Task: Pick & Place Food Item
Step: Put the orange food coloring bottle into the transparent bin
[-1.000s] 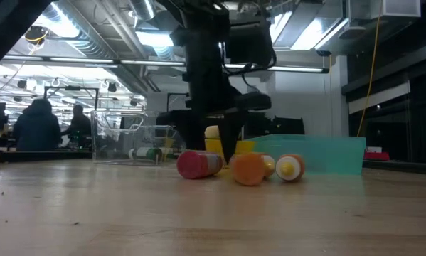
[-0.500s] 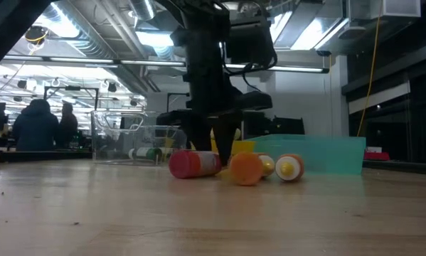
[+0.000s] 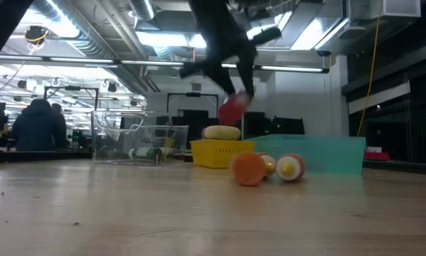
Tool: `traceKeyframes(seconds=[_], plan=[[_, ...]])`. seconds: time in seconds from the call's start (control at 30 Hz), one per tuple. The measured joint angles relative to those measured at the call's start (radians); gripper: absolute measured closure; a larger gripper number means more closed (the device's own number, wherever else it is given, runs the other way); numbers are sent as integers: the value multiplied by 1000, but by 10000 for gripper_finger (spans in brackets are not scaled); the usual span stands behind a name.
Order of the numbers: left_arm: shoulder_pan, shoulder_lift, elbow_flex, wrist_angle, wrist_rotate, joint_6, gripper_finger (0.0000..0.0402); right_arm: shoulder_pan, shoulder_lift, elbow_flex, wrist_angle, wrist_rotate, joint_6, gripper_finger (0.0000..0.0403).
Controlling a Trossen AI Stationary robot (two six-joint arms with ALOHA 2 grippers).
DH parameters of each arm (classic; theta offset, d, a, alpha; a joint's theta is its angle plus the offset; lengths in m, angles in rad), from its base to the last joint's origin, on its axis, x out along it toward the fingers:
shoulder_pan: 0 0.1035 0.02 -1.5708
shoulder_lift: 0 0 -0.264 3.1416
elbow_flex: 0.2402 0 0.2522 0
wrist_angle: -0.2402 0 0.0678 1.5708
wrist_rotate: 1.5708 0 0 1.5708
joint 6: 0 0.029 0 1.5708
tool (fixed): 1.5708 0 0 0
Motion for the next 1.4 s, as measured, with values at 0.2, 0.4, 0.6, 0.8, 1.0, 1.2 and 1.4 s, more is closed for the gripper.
traceKeyframes(seconds=[0.2, 0.4, 0.6, 0.8, 1.0, 1.2, 1.4], plan=[[1, -117, -14, -52, -311, -144, 295, 0, 0, 0, 0, 0, 1, 166], [6, -213, -102, -140, -548, -468, 295, 0, 0, 0, 1, -8, 4, 166], [17, -313, -308, -173, -607, -801, 295, 1, 0, 0, 1, -34, 5, 166], [51, -395, -494, -162, -633, -1069, 295, 2, 0, 0, 1, -88, 8, 166], [119, -425, -516, -140, -683, -1074, 295, 2, 0, 0, 1, -133, 30, 166], [182, -431, -517, -273, -620, -1073, 295, 2, 0, 0, 0, -158, 30, 166], [213, -431, -517, -318, -507, -1061, 295, 1, 0, 0, -4, -162, 31, 166]])
